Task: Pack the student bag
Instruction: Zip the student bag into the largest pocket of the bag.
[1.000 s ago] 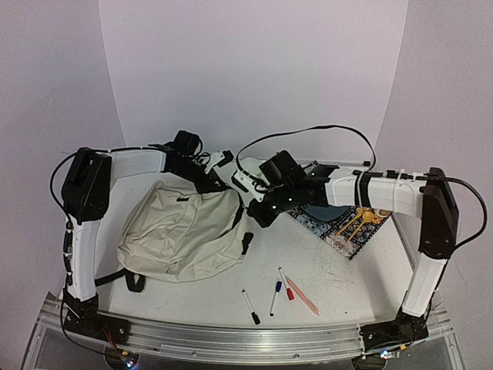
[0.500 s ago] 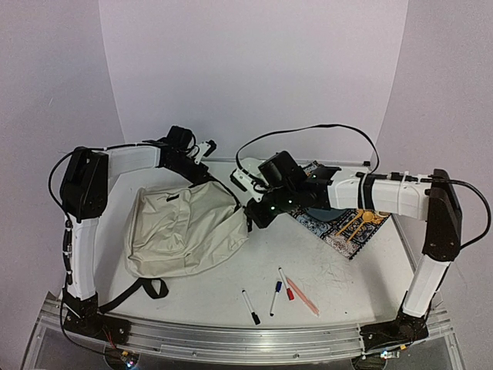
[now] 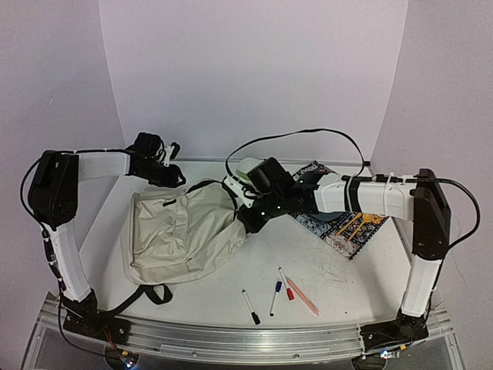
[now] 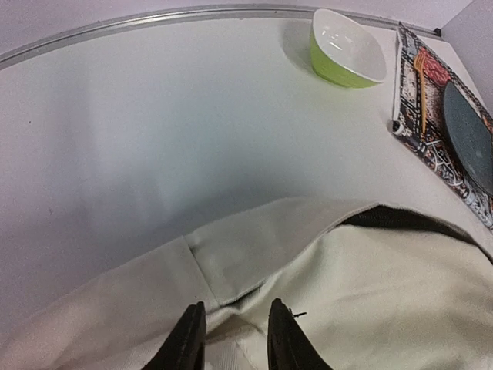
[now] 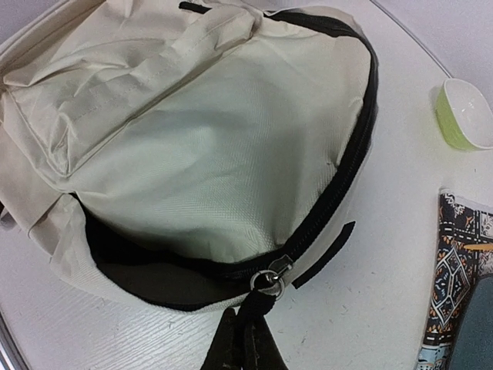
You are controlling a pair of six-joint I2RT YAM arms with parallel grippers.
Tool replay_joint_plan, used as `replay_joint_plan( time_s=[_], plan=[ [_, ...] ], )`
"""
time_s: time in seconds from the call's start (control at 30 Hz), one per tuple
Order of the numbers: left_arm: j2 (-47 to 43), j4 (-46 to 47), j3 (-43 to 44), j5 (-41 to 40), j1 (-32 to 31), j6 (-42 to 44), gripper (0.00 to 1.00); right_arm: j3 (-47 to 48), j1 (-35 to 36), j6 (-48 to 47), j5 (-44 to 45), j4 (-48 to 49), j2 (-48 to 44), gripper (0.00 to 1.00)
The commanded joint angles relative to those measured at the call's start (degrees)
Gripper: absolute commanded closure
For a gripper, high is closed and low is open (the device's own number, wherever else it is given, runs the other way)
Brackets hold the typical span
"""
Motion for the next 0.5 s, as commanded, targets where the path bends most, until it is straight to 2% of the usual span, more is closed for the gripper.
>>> replay_joint_plan(
  time_s=[0.0,0.2,0.33,0.47],
  plan=[
    [-8.8,7.0,-4.8,4.2,-1.5,-12.0,0.61,2.6,0.5,0.0,0.3,-1.3,1.1,1.00],
    [-10.3,10.0,-7.5,6.8,-8.0,-22.7,0.52,1.5,0.5,0.2,0.3,-0.8,1.2,1.00],
    [-8.4,12.8,-7.6,6.6,-11.0,-30.0,0.39,1.0,0.4,0.2,0.1,-0.3,1.0,1.00],
    [-5.3,14.0,-5.2,9.4,-12.2,-35.4,0.39,0.5,0.5,0.2,-0.1,-0.1,0.6,1.00]
  ],
)
